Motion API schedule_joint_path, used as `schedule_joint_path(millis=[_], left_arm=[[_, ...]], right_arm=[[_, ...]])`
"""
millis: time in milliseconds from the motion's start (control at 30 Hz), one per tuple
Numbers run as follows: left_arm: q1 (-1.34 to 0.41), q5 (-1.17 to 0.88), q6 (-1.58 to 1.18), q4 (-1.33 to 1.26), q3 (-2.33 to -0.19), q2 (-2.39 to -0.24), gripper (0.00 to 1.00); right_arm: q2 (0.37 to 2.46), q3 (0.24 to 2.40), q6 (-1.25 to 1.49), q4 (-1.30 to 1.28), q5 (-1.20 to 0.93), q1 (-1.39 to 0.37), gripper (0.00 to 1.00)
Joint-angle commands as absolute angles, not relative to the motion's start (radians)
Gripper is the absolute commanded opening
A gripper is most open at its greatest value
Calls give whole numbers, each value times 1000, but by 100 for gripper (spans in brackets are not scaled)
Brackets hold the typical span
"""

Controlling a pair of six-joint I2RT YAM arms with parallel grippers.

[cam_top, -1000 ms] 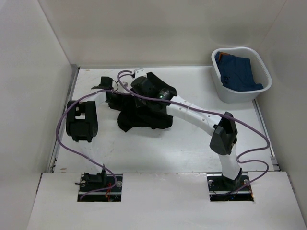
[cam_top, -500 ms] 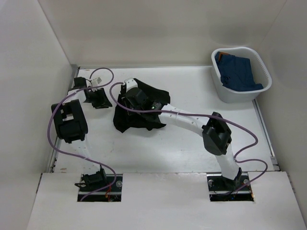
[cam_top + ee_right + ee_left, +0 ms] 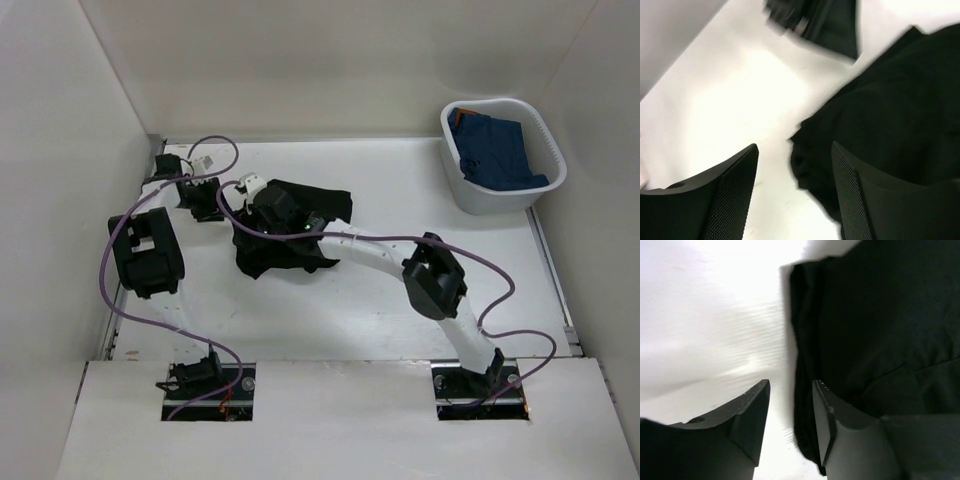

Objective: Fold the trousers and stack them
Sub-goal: Fold the trousers

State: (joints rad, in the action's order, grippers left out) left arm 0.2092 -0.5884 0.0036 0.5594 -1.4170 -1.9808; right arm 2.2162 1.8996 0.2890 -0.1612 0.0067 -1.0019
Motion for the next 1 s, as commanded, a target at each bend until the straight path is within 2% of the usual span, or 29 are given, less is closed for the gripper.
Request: schedule_joint_path(millis=[0,33,100,200,300,433,533,700,967], left_arm=[[260,-560,20,554,-1514,-1858,40],[266,-551,26,561,-1529,-1832,41],[263,-537,49,577,-1549,-1775,42],[204,-543,74,595,-1549,-1675,45],[84,-581,77,591,-1496,-1614,47],[-82,-589,118,560,-1346,-1637,47],[-145,-508,152,523,-1240,-1695,45],[-183,-356,221,515,-1108,-1727,44],[-215,-347,235,465,-1017,-1732,44]], right_arm=[[2016,1821,248,0,-105,-1041,61],[1949,1748,258,38,-72,-1041,58],[1818,1588,299,95,38,-1032,46],[1669,1378,405,94,230,-966,20],[1623,1244,584,14,290,-871,8],[1704,1187,690,-9,233,-811,5],[1804,1204,695,-6,167,-811,5],[1832,1123,802,-41,137,-811,4],[1853,1068,847,-84,133,-782,4]])
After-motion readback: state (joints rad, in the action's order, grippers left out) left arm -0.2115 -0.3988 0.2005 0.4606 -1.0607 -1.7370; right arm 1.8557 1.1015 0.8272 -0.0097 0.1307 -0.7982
